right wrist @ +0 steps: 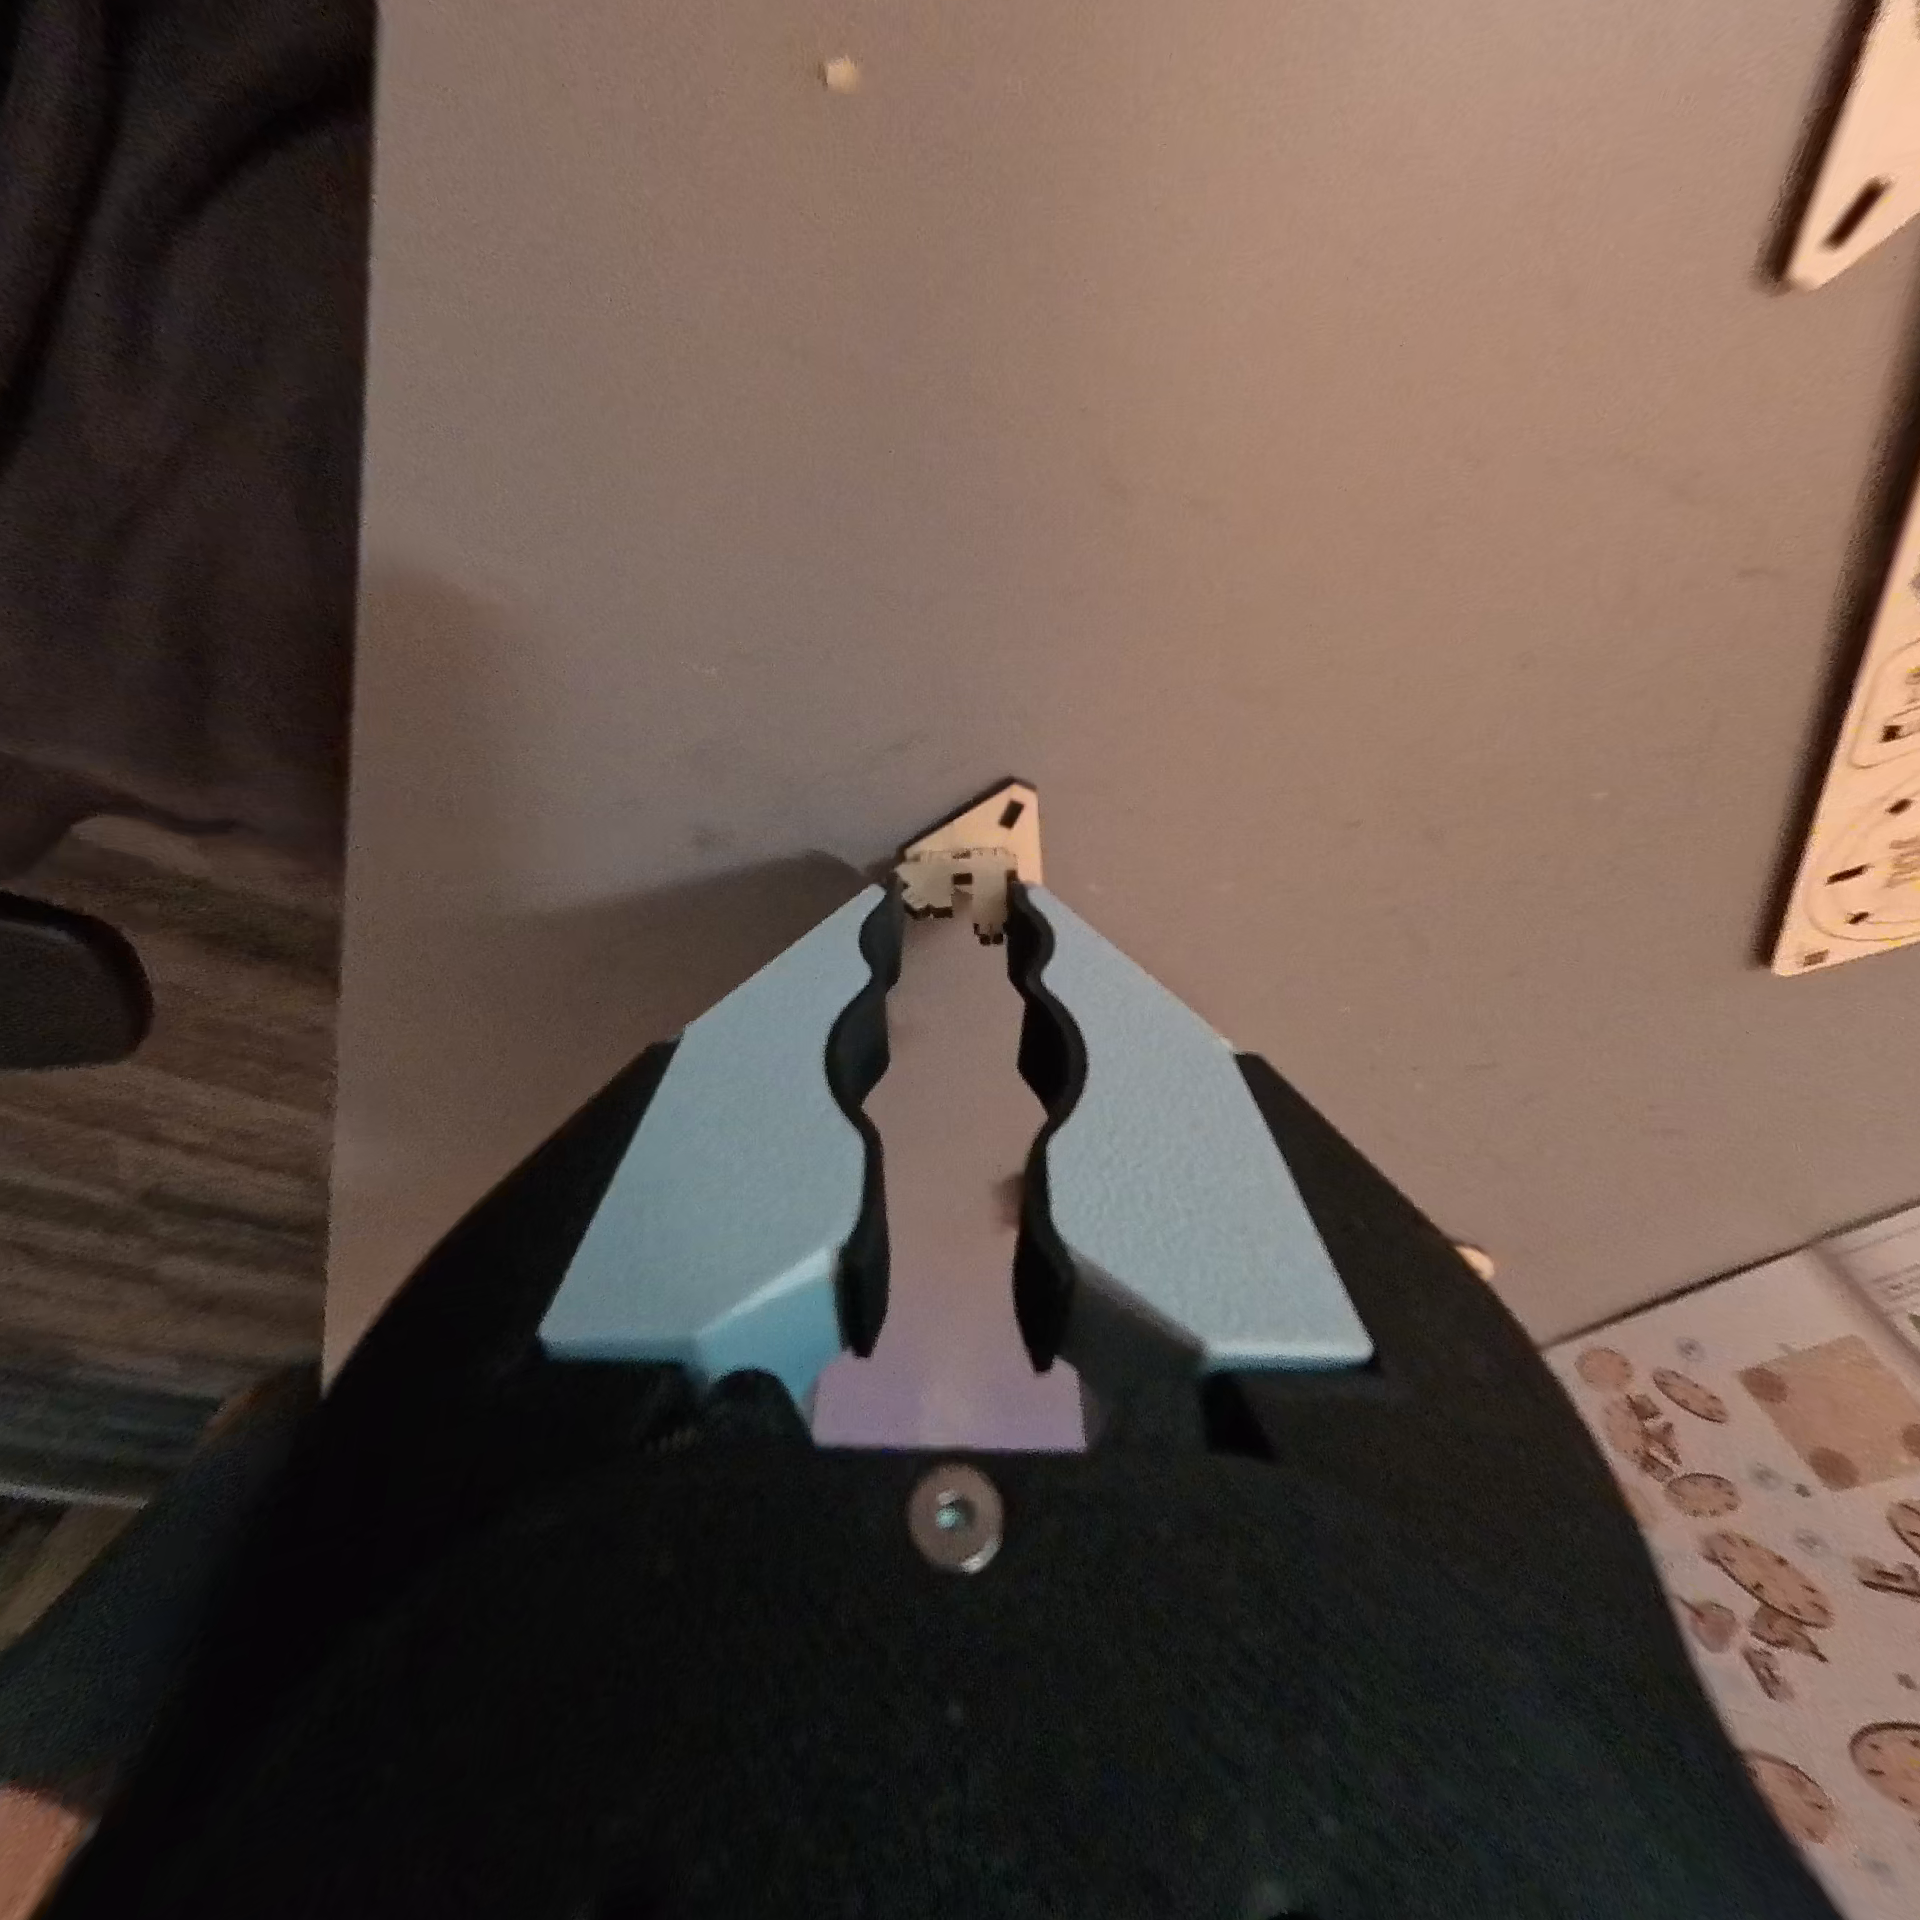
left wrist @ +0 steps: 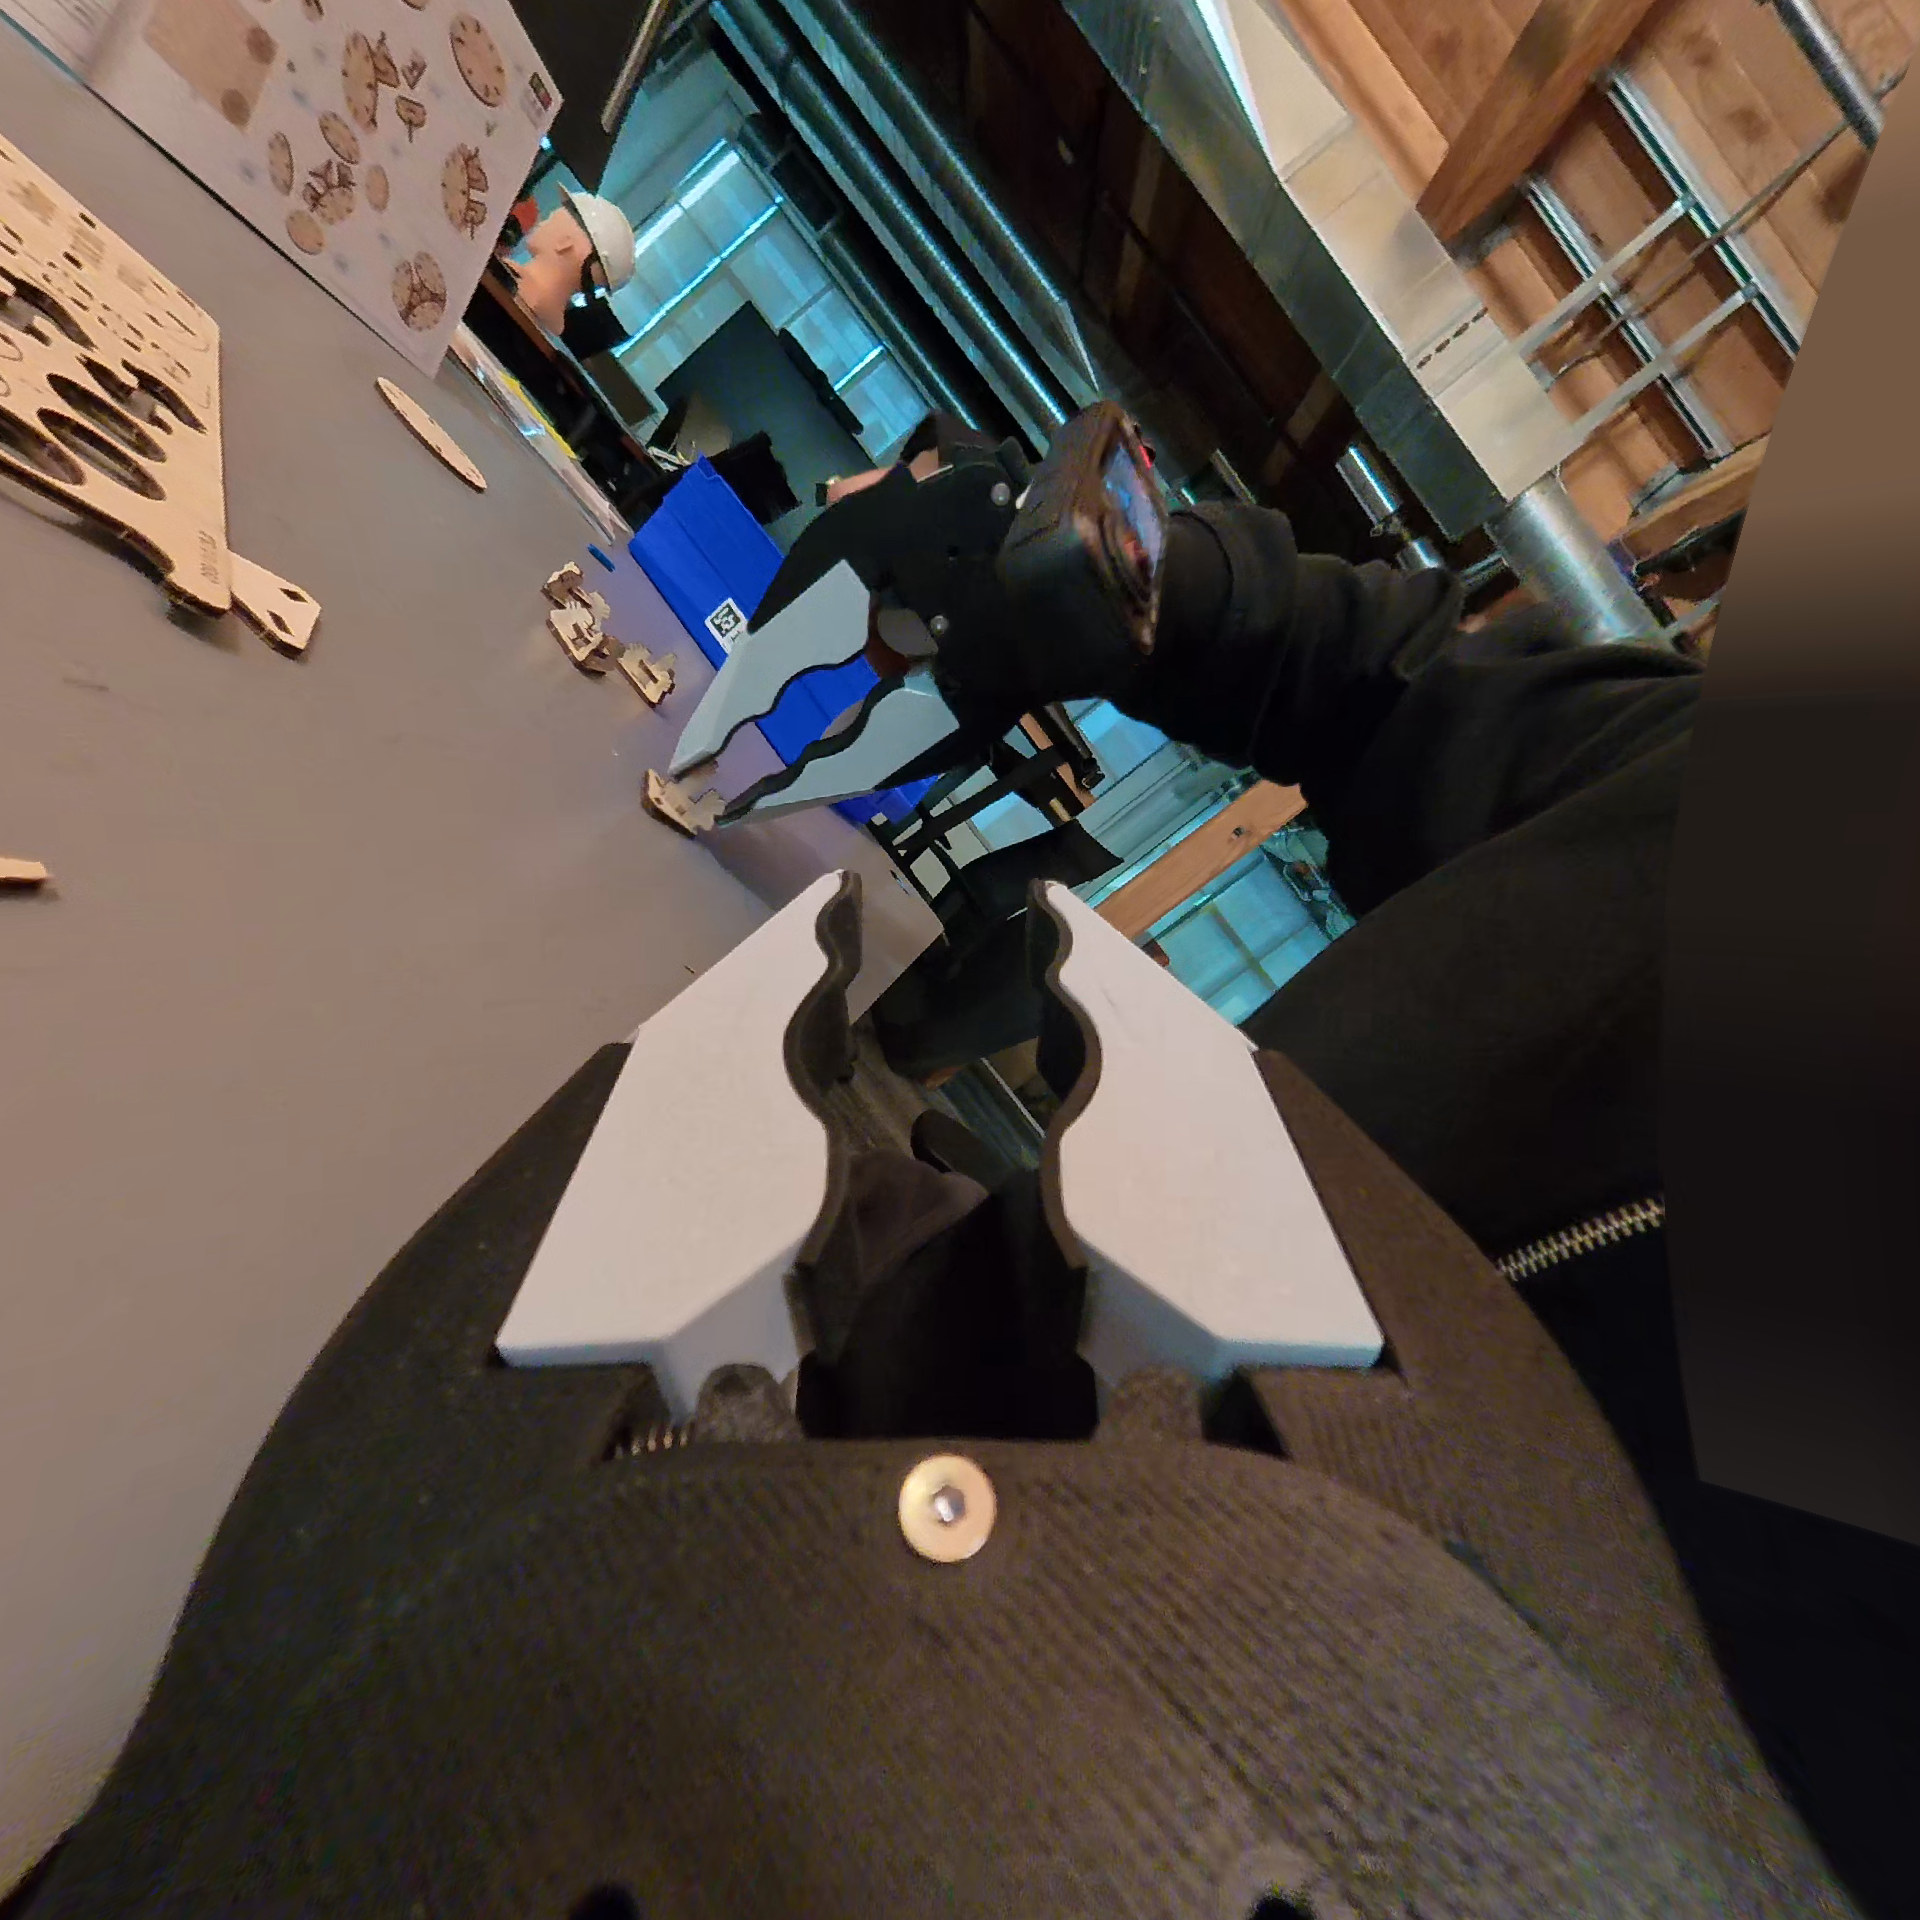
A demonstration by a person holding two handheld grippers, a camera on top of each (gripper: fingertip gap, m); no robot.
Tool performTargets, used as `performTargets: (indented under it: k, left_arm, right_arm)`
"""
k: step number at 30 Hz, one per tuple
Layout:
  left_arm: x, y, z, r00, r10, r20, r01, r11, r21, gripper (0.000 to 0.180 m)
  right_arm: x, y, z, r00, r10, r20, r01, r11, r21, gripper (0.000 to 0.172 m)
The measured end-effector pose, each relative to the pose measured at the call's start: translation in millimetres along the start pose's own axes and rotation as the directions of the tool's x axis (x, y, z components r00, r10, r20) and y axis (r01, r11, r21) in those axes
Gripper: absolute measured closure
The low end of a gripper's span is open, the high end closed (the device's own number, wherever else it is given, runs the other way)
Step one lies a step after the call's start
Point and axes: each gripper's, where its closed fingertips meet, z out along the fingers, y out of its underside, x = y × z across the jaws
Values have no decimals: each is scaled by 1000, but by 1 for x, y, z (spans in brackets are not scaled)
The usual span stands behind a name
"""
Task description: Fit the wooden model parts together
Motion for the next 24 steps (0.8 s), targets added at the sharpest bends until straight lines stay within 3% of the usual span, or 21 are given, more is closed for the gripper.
performTargets:
  k: [4, 6, 8, 11, 14, 17, 21, 24]
  left_arm:
    - [0, 4, 4, 1000, 8, 6, -8, 1000, -17, 148]
    - [0, 7, 7, 1000, 20, 9, -20, 999, -30, 146]
    - [1, 9, 10, 999, 42, 13, -41, 998, -38, 144]
    - [3, 13, 15, 997, 76, 18, -75, 996, -51, 143]
    - [4, 18, 21, 990, 139, 38, -137, 989, -60, 142]
    - [4, 17, 26, 960, 261, 104, -257, 965, -55, 138]
    - [3, 12, 28, 889, 411, 202, -409, 911, -54, 132]
    - [3, 7, 31, 829, 491, 268, -495, 867, -56, 133]
  right_arm:
    - [3, -12, -9, 997, 58, -54, -52, 992, 115, 153]
    - [4, -26, -19, 991, 108, -79, -87, 969, 232, 153]
    - [3, -48, -35, 980, 190, -67, -148, 904, 400, 153]
    - [6, -76, -61, 946, 322, -42, -225, 743, 630, 153]
    - [7, -98, -83, 895, 443, 54, -297, 501, 813, 153]
    - [-1, -115, -102, 845, 456, 280, -387, 158, 909, 153]
    - [-1, -101, -135, 759, 296, 581, -473, -363, 803, 154]
    - [1, -70, -155, 772, 187, 607, -410, -583, 702, 154]
